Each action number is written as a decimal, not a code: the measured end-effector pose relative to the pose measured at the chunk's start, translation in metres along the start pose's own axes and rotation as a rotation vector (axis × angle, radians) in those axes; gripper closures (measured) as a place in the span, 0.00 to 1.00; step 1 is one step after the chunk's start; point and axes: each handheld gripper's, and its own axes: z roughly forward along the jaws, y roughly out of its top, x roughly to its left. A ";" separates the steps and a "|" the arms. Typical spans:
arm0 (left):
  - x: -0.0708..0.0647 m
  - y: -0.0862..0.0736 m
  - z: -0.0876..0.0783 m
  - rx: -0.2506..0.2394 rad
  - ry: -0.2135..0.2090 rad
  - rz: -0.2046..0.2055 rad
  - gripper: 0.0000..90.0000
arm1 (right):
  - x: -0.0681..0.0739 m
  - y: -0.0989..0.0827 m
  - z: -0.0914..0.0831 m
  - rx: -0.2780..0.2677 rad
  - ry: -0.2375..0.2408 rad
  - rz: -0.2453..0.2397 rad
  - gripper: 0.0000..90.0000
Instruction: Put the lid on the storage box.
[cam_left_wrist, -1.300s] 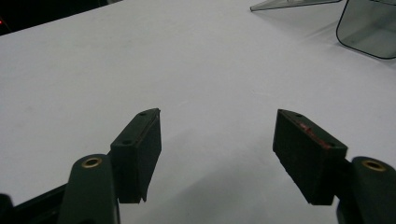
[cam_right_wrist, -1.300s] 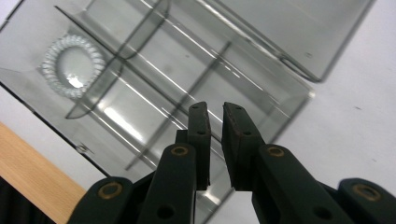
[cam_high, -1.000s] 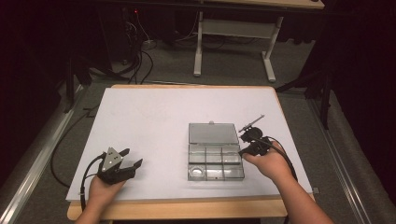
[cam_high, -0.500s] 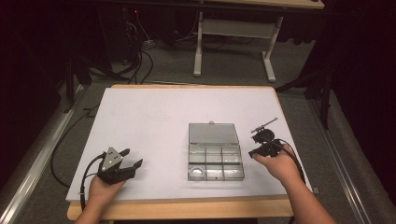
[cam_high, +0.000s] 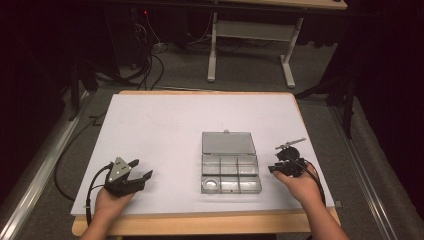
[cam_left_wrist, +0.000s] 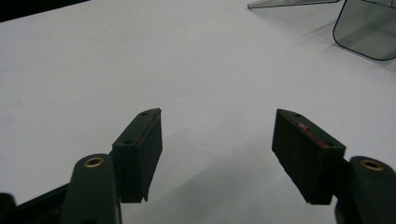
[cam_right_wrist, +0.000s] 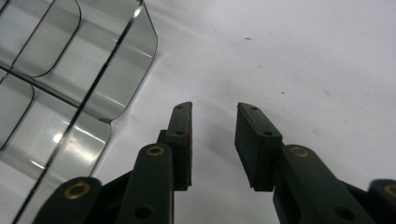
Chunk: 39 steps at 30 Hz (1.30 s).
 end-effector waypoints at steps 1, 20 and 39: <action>0.000 0.000 0.000 0.001 0.000 -0.001 0.38 | -0.001 -0.003 0.002 -0.015 -0.005 0.001 0.74; 0.002 0.001 0.002 0.023 0.005 -0.023 0.39 | -0.004 -0.053 0.023 -0.364 -0.018 0.056 0.62; -0.007 0.036 0.022 0.004 -0.014 -0.140 0.49 | -0.002 -0.038 0.017 -0.395 -0.020 0.001 0.61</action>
